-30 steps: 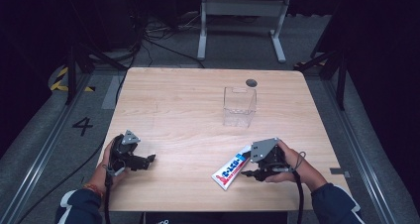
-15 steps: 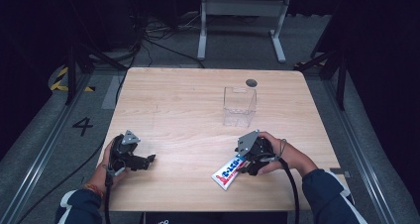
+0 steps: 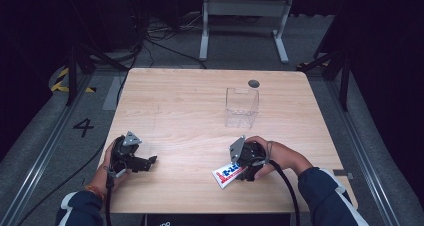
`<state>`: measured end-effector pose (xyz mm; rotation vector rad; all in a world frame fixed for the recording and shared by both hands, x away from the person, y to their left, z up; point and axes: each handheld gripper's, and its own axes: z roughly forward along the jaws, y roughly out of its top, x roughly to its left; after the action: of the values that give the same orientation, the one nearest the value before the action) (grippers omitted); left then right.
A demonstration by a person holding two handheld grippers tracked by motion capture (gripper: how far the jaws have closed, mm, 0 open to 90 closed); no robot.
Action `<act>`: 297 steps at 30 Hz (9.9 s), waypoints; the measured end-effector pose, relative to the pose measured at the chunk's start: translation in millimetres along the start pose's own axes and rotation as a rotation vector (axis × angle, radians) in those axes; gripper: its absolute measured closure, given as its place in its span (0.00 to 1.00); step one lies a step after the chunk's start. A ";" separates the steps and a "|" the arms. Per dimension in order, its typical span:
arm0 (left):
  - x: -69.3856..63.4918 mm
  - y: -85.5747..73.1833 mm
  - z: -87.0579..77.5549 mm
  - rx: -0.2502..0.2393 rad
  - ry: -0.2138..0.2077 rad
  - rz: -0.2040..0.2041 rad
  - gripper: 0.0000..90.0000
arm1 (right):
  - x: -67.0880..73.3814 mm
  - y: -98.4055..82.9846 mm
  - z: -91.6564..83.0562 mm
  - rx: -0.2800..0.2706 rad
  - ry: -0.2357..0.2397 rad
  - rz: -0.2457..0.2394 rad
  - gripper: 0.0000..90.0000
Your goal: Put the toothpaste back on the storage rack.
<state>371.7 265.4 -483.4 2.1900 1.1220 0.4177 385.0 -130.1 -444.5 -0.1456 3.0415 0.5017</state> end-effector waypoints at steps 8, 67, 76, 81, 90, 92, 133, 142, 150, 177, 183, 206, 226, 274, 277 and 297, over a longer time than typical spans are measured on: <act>-0.1 -0.1 0.0 0.000 0.000 -0.002 0.00 | -1.0 5.0 7.2 -0.006 0.035 0.021 0.35; 0.2 0.1 0.0 0.001 -0.002 0.002 0.00 | -16.7 -68.1 -74.2 -0.579 -0.192 0.411 0.75; 0.3 0.1 -0.1 0.001 -0.001 0.004 0.00 | -17.2 -73.3 -87.5 -0.644 -0.248 0.436 0.75; 0.3 0.1 0.0 0.001 -0.001 0.004 0.00 | -18.3 -73.0 -97.8 -0.672 -0.292 0.449 0.76; 0.0 0.0 0.0 0.000 0.000 0.000 0.00 | -24.7 -70.7 -111.4 -0.712 -0.337 0.463 0.76; 0.2 0.1 0.0 0.001 -0.001 0.003 0.00 | -27.6 -66.5 -116.0 -0.716 -0.350 0.461 0.76; 0.3 0.1 0.0 0.001 -0.002 0.004 0.00 | -100.7 -52.0 -131.9 -0.824 -0.479 0.575 0.76; 0.1 0.0 -0.1 0.000 -0.001 0.001 0.00 | -115.2 -60.4 -114.9 -0.854 -0.493 0.627 0.76; 0.4 0.1 0.0 0.001 -0.003 0.004 0.00 | -123.0 -72.2 -99.6 -0.864 -0.493 0.668 0.77; 1.0 0.5 0.4 -0.002 -0.006 0.012 0.00 | -119.3 -92.9 -55.5 -0.788 -0.464 0.719 0.77; 1.1 0.5 0.4 0.000 -0.007 0.013 0.00 | -117.8 -92.9 -54.9 -0.788 -0.455 0.714 0.77; 0.4 0.2 0.0 0.000 -0.004 0.009 0.00 | -112.8 -89.8 -56.3 -0.727 -0.464 0.709 0.77; 0.3 0.2 0.0 0.000 -0.004 0.008 0.00 | -91.5 -85.1 -76.9 -0.670 -0.498 0.675 0.63; 0.3 0.1 -0.1 -0.003 0.006 0.010 0.00 | -10.2 -111.6 -80.5 -0.414 -0.534 0.575 0.34; 0.3 0.1 -0.1 -0.003 0.006 0.010 0.00 | -7.3 -115.8 -77.8 -0.402 -0.533 0.577 0.34; 0.3 0.1 -0.1 -0.003 0.006 0.010 0.00 | 20.9 -151.3 -66.1 -0.374 -0.522 0.621 0.31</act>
<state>371.8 265.6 -483.3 2.1942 1.1132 0.4302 377.0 -295.9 -431.5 0.8023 2.4007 0.9561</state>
